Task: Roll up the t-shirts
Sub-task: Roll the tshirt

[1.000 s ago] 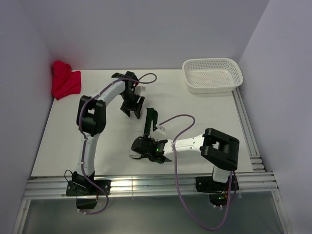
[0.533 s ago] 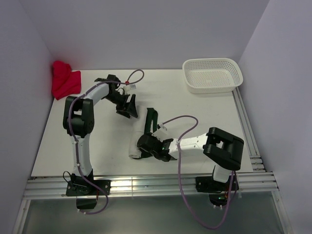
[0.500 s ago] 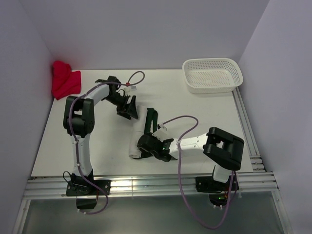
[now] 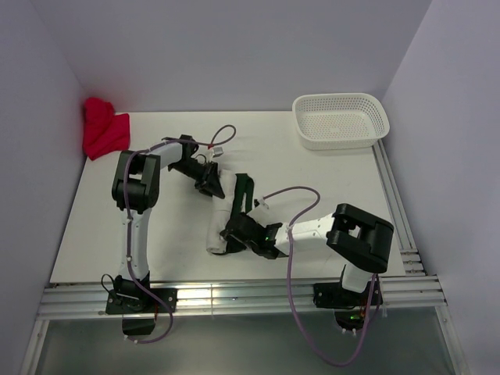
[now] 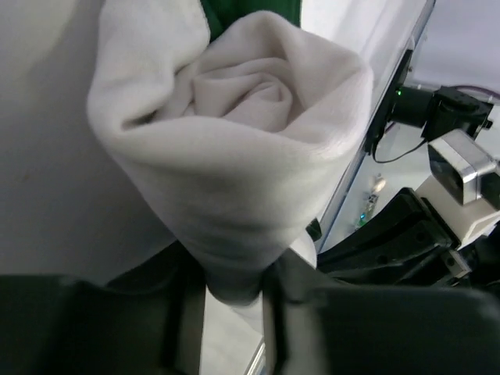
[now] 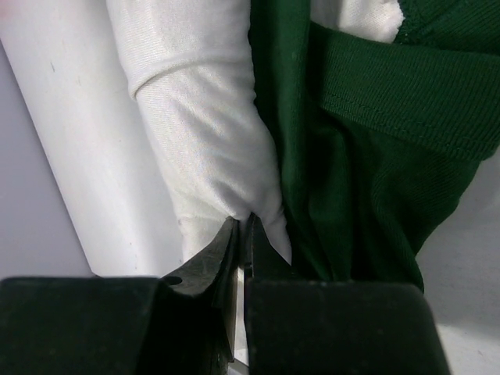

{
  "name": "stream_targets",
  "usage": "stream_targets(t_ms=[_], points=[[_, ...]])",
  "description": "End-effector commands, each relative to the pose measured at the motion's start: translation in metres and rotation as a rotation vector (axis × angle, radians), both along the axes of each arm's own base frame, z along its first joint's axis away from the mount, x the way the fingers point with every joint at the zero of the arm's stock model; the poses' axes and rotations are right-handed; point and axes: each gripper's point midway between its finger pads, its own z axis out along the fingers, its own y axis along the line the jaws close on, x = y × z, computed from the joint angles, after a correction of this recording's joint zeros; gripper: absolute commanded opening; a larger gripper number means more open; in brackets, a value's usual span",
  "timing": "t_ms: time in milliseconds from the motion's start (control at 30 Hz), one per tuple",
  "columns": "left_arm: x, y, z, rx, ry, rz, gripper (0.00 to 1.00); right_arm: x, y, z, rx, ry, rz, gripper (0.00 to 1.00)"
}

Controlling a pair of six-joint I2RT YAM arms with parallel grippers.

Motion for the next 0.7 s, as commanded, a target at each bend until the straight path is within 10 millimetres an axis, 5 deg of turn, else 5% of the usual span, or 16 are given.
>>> stream_targets(t_ms=[0,100,300,500,667], points=[[0.016,0.006,-0.002,0.111,-0.084,0.02,0.22,-0.044,-0.068,-0.072,-0.335,0.174,0.088,0.04],[0.033,0.025,0.001,0.292,-0.155,0.07,0.0,-0.04,-0.066,-0.063,-0.381,0.152,0.095,0.15],[0.047,0.072,0.01,0.642,-0.254,0.102,0.0,-0.03,-0.052,-0.029,-0.42,0.076,0.108,0.41],[0.036,0.084,0.001,0.798,-0.264,0.054,0.0,-0.014,-0.032,0.028,-0.458,-0.035,0.112,0.44],[0.033,0.082,-0.009,0.873,-0.252,0.032,0.0,-0.001,-0.016,0.052,-0.511,-0.093,0.126,0.45]])
